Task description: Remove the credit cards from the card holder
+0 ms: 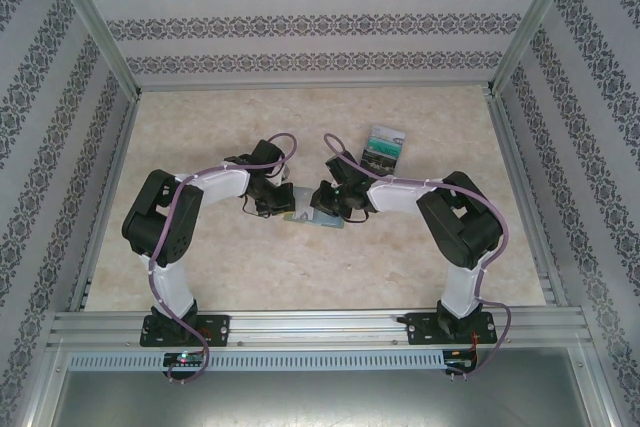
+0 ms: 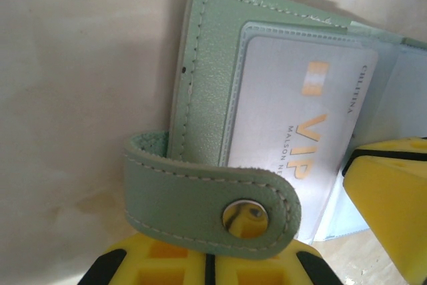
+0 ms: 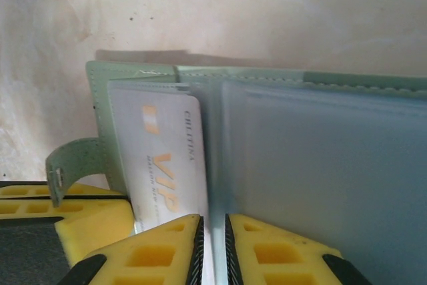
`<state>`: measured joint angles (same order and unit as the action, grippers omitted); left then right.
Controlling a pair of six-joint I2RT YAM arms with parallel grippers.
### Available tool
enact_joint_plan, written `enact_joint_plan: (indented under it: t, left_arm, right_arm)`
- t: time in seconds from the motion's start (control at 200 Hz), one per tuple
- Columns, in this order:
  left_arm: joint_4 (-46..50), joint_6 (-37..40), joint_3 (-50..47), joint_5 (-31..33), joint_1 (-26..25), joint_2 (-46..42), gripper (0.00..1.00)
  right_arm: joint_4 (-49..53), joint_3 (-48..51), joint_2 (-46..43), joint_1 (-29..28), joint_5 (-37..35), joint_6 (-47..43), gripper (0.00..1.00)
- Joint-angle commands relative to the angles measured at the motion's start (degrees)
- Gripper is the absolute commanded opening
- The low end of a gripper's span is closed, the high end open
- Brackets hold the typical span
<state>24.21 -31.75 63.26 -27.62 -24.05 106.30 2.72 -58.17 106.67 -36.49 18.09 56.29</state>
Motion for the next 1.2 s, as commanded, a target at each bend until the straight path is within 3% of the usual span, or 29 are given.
enact_joint_plan:
  t: [0.0,0.51,0.625,0.734,1.194]
  left_arm:
    - [1.7,0.5,0.6,1.2,-0.6,1.4,0.00]
    - [1.3,0.4,0.3,0.4,-0.6,1.3,0.00]
    - [1.1,0.3,0.4,0.2,-0.6,1.3,0.00]
    - [1.3,0.4,0.3,0.5,-0.7,1.3,0.00]
    - [2.9,-0.2,0.2,3.9,-0.4,1.1,0.00]
  right_arm:
    - [-0.4,1.1,-0.4,0.2,-0.1,0.5,0.18]
    - [-1.9,-0.5,2.8,-0.5,3.1,0.5,0.18]
    - [-2.5,-0.5,2.8,-0.6,3.5,0.7,0.14]
    - [-2.4,-0.2,2.0,-0.6,2.9,0.7,0.00]
    - [-0.3,3.6,-4.1,2.2,0.5,-1.1,0.00]
